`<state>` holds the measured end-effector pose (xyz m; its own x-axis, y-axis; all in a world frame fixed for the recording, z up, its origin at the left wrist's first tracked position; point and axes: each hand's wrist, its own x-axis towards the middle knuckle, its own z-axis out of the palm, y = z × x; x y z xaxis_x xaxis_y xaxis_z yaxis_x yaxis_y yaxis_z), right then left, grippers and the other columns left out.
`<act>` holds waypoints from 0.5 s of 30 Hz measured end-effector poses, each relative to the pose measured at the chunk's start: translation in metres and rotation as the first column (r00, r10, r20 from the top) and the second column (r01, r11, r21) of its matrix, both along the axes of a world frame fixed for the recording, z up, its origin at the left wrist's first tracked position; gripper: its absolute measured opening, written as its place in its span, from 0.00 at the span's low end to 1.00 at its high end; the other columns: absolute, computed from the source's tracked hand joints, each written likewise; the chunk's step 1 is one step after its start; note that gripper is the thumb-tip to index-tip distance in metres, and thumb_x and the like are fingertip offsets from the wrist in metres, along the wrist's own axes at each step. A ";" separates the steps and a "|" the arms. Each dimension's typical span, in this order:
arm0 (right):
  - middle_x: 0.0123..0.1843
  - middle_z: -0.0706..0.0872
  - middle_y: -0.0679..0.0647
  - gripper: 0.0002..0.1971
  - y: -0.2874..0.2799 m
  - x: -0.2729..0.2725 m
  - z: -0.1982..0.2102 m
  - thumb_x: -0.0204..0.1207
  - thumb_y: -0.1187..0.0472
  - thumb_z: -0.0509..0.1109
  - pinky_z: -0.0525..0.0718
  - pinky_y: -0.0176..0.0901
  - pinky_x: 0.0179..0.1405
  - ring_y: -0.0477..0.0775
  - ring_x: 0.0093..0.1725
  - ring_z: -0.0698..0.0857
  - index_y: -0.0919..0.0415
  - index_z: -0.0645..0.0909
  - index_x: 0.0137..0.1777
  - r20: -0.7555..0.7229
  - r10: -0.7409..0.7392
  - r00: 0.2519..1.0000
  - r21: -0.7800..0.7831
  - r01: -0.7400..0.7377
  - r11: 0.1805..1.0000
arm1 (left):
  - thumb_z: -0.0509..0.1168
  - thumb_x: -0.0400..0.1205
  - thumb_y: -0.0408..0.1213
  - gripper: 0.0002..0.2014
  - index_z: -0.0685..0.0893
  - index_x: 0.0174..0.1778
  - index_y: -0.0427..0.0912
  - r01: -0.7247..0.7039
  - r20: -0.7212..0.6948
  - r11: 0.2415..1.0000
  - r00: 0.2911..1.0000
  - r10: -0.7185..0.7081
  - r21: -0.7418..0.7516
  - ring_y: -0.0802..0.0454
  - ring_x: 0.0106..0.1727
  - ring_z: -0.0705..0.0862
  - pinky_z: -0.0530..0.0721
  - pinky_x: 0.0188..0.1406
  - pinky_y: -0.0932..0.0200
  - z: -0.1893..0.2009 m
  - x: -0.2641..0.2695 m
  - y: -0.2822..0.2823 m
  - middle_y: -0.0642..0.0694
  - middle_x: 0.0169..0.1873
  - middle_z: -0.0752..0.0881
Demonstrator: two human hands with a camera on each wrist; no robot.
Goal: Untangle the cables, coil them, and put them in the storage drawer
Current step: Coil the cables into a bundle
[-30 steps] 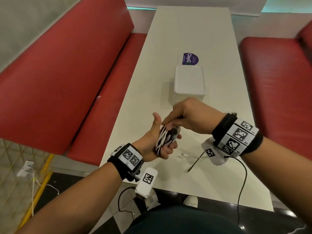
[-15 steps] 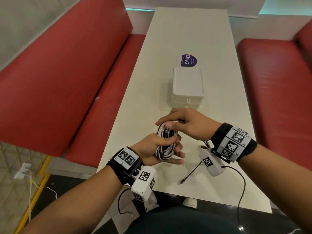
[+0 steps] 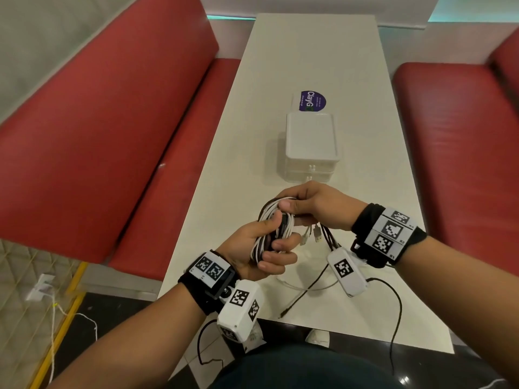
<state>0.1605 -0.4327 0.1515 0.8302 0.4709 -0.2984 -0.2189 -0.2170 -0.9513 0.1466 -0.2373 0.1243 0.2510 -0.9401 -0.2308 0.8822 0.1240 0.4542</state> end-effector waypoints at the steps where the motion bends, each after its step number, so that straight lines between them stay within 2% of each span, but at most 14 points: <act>1: 0.33 0.80 0.63 0.16 0.000 -0.001 0.000 0.84 0.49 0.69 0.75 0.51 0.30 0.58 0.28 0.73 0.61 0.89 0.57 0.010 0.000 1.000 -0.007 0.000 1.000 | 0.57 0.87 0.56 0.19 0.80 0.56 0.44 0.021 0.008 0.999 1.000 -0.021 0.027 0.57 0.25 0.58 0.62 0.15 0.68 -0.001 0.000 0.000 0.48 0.31 0.60; 3: 0.33 0.77 0.63 0.16 0.001 -0.002 -0.002 0.82 0.48 0.67 0.68 0.42 0.27 0.54 0.27 0.68 0.58 0.89 0.56 0.045 -0.019 0.999 -0.050 0.021 0.999 | 0.53 0.86 0.63 0.27 0.80 0.54 0.41 0.046 -0.006 0.996 0.999 -0.046 0.076 0.57 0.24 0.57 0.61 0.14 0.67 -0.001 0.001 0.000 0.48 0.31 0.59; 5: 0.38 0.78 0.67 0.19 0.005 -0.003 -0.001 0.80 0.44 0.66 0.68 0.44 0.29 0.54 0.31 0.68 0.57 0.89 0.56 0.062 -0.031 0.998 -0.093 0.037 0.995 | 0.53 0.83 0.68 0.29 0.76 0.48 0.42 0.058 -0.047 0.994 0.997 -0.054 0.097 0.57 0.24 0.58 0.61 0.14 0.67 -0.001 0.002 -0.001 0.48 0.32 0.59; 6: 0.40 0.79 0.71 0.20 0.007 -0.004 -0.002 0.79 0.42 0.66 0.71 0.50 0.30 0.58 0.33 0.70 0.56 0.89 0.56 0.061 -0.033 0.998 -0.107 0.040 0.993 | 0.53 0.82 0.70 0.30 0.75 0.46 0.42 0.059 -0.054 0.993 0.997 -0.053 0.103 0.57 0.24 0.58 0.62 0.14 0.67 -0.001 0.002 -0.002 0.48 0.32 0.59; 8: 0.47 0.83 0.75 0.20 0.009 -0.006 -0.003 0.77 0.38 0.64 0.81 0.70 0.33 0.67 0.34 0.77 0.50 0.87 0.55 0.094 -0.022 0.995 -0.198 0.041 0.979 | 0.52 0.82 0.71 0.30 0.75 0.46 0.42 0.046 -0.051 0.993 0.998 -0.041 0.107 0.57 0.24 0.59 0.63 0.14 0.67 -0.001 0.003 -0.002 0.47 0.32 0.59; 9: 0.49 0.85 0.73 0.19 0.010 -0.008 -0.002 0.78 0.37 0.63 0.82 0.77 0.35 0.71 0.34 0.80 0.48 0.86 0.55 0.115 -0.014 0.993 -0.239 0.041 0.970 | 0.52 0.82 0.71 0.30 0.75 0.47 0.42 0.040 -0.054 0.995 0.998 -0.035 0.096 0.56 0.24 0.59 0.63 0.14 0.67 -0.002 0.003 -0.001 0.47 0.33 0.59; 10: 0.48 0.87 0.71 0.18 0.009 -0.010 0.000 0.80 0.38 0.63 0.82 0.78 0.36 0.71 0.34 0.82 0.49 0.86 0.57 0.114 -0.015 0.993 -0.236 0.042 0.971 | 0.52 0.83 0.70 0.31 0.75 0.48 0.42 0.039 -0.064 0.997 0.997 -0.034 0.070 0.57 0.24 0.59 0.64 0.14 0.67 -0.002 0.004 -0.001 0.47 0.33 0.59; 11: 0.46 0.87 0.69 0.19 0.008 -0.010 0.000 0.84 0.42 0.63 0.82 0.73 0.36 0.64 0.32 0.83 0.56 0.85 0.59 0.084 -0.043 0.996 -0.179 0.057 0.982 | 0.51 0.83 0.70 0.30 0.74 0.49 0.41 0.043 -0.080 0.999 0.996 -0.041 0.025 0.57 0.24 0.59 0.64 0.14 0.67 -0.002 0.003 -0.001 0.47 0.32 0.59; 13: 0.39 0.84 0.62 0.20 0.007 -0.010 0.002 0.89 0.54 0.62 0.81 0.49 0.33 0.44 0.28 0.82 0.74 0.80 0.63 -0.012 -0.087 0.996 -0.007 0.087 0.996 | 0.52 0.83 0.67 0.29 0.74 0.51 0.41 0.056 -0.114 0.995 0.991 -0.064 -0.078 0.58 0.23 0.59 0.62 0.13 0.67 0.001 0.003 -0.002 0.49 0.31 0.60; 14: 0.37 0.82 0.58 0.19 0.008 -0.010 0.004 0.90 0.58 0.60 0.79 0.38 0.32 0.40 0.26 0.81 0.79 0.79 0.62 -0.037 -0.094 0.995 0.039 0.095 0.995 | 0.55 0.82 0.66 0.27 0.74 0.52 0.41 0.055 -0.115 0.992 0.991 -0.069 -0.113 0.58 0.23 0.59 0.62 0.13 0.67 0.002 0.002 -0.001 0.49 0.30 0.61; 15: 0.36 0.82 0.55 0.18 0.009 -0.011 0.004 0.90 0.59 0.60 0.79 0.33 0.31 0.40 0.26 0.81 0.77 0.81 0.60 -0.047 -0.099 0.994 0.063 0.102 0.993 | 0.57 0.82 0.64 0.26 0.74 0.52 0.41 0.050 -0.105 0.990 0.992 -0.064 -0.129 0.58 0.23 0.59 0.62 0.13 0.67 0.002 0.002 0.000 0.49 0.30 0.61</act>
<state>0.1500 -0.4234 0.1552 0.8611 0.4055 -0.3068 -0.2779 -0.1300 -0.9518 0.1486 -0.2378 0.1265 0.1759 -0.9754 -0.1326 0.9327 0.1221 0.3394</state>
